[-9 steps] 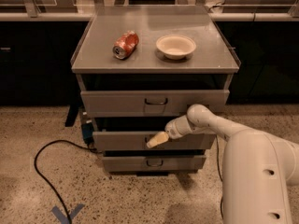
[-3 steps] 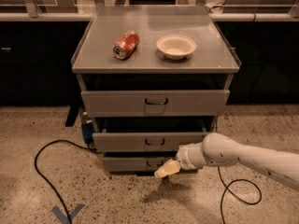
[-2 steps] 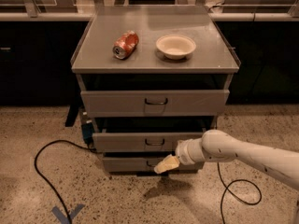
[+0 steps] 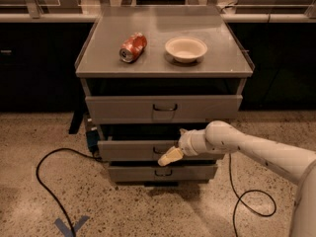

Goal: Open middle drawer

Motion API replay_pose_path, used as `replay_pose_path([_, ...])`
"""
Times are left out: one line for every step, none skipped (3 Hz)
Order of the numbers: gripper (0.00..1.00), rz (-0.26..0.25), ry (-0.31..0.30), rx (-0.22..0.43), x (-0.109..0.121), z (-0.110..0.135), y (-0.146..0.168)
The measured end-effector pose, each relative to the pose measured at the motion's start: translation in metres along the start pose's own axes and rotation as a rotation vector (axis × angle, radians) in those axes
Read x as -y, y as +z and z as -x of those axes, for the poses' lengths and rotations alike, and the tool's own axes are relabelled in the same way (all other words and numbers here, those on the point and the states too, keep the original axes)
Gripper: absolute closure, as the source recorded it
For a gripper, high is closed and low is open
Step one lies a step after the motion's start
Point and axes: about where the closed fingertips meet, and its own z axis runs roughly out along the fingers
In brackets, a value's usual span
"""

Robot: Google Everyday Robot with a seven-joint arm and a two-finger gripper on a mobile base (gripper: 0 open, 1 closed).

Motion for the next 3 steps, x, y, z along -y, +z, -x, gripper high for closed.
replay_pose_path([0.0,0.014,-0.017,-0.001,0.006,0.004,0.012])
replay_pose_path([0.0,0.03,0.012,-0.007,0.007,-0.01,0.021])
replay_pose_path([0.0,0.045,0.05,-0.018,0.007,-0.03,0.031])
